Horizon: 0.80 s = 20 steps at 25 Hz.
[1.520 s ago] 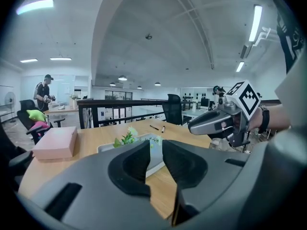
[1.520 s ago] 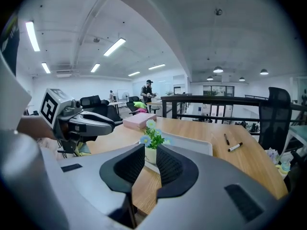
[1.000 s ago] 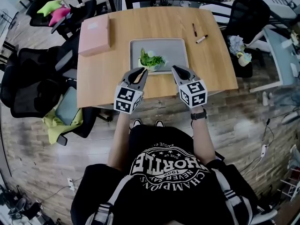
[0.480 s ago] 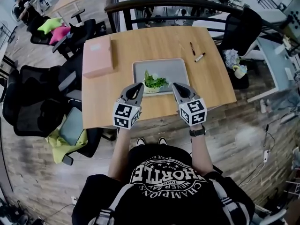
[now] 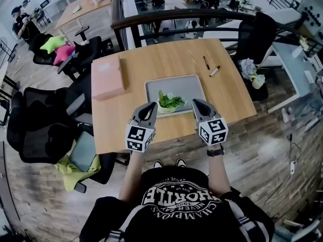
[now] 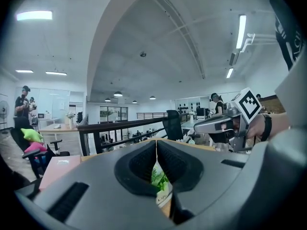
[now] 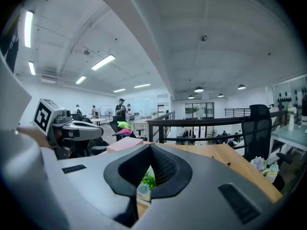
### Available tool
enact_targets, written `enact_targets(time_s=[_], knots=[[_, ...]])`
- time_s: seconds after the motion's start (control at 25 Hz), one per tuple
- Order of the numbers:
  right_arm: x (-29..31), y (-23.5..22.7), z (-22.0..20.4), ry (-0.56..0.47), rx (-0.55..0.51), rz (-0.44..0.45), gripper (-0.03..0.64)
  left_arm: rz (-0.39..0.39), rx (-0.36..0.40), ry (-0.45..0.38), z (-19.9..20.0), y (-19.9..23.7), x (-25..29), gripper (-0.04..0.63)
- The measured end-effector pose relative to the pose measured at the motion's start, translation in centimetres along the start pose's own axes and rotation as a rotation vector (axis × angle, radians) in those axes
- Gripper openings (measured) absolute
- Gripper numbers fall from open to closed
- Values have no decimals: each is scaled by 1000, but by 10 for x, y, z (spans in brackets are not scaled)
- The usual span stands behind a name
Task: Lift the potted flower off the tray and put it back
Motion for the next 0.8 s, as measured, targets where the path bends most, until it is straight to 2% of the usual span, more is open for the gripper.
enact_targets(time_s=[0.52, 0.64, 0.8], knots=[[-11, -2, -15, 35, 20, -33, 20, -76, 24, 66, -6, -8, 12, 25], [-15, -11, -21, 41, 35, -35, 20, -138, 46, 129, -15, -15, 23, 26], [-14, -38, -21, 40, 40, 23, 20, -205, 100, 264, -38, -12, 43, 26]])
Point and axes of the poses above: the fingertips, and each gripper's own axes: x forward along the fingers, y to its left, z out of its top, the point moved 7 cm from there along -x, backward along the fingers, and after that the axes turned 11 degrees about y, right-handed, at the moved point
